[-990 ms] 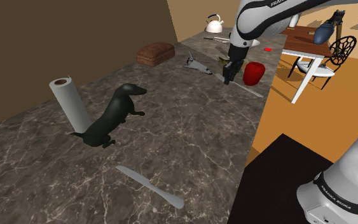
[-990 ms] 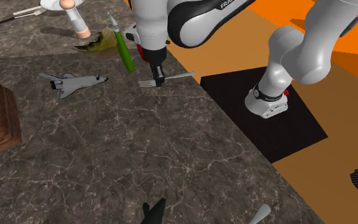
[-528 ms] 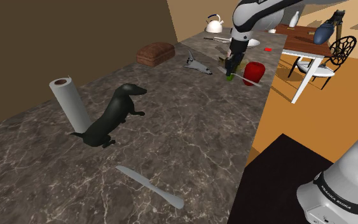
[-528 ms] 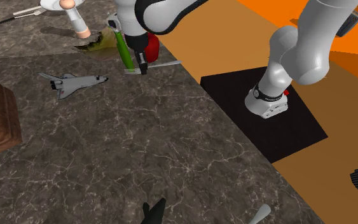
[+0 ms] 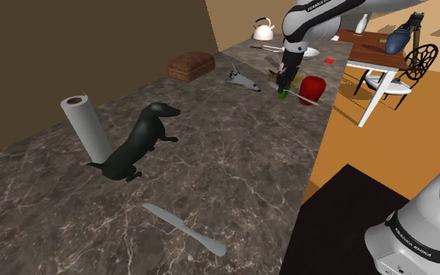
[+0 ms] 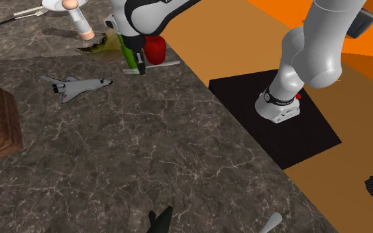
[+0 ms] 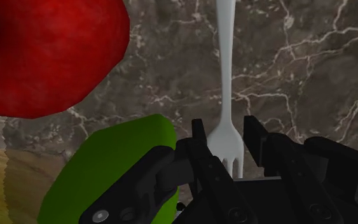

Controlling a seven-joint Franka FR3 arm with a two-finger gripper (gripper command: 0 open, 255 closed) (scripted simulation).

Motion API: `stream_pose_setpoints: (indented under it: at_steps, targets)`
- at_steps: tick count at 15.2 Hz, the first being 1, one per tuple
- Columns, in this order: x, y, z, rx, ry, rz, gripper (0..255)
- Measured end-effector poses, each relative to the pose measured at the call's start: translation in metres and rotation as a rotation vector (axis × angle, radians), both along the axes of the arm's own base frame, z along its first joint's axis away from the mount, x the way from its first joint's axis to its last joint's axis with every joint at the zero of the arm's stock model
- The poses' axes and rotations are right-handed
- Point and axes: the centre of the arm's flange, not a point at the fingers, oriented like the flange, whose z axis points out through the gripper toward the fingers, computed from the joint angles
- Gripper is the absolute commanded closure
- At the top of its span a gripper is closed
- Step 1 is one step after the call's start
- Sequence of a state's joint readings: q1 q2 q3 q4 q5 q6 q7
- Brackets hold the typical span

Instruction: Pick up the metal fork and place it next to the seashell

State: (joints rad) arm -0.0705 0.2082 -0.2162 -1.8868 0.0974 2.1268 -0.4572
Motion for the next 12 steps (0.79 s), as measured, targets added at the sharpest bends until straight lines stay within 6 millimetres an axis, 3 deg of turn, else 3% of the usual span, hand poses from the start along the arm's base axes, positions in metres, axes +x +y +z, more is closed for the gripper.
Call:
stream_pose_setpoints:
  at_steps: [12]
  targets:
    - [0.011,-0.002,-0.031,-0.028,-0.096,0.002,255]
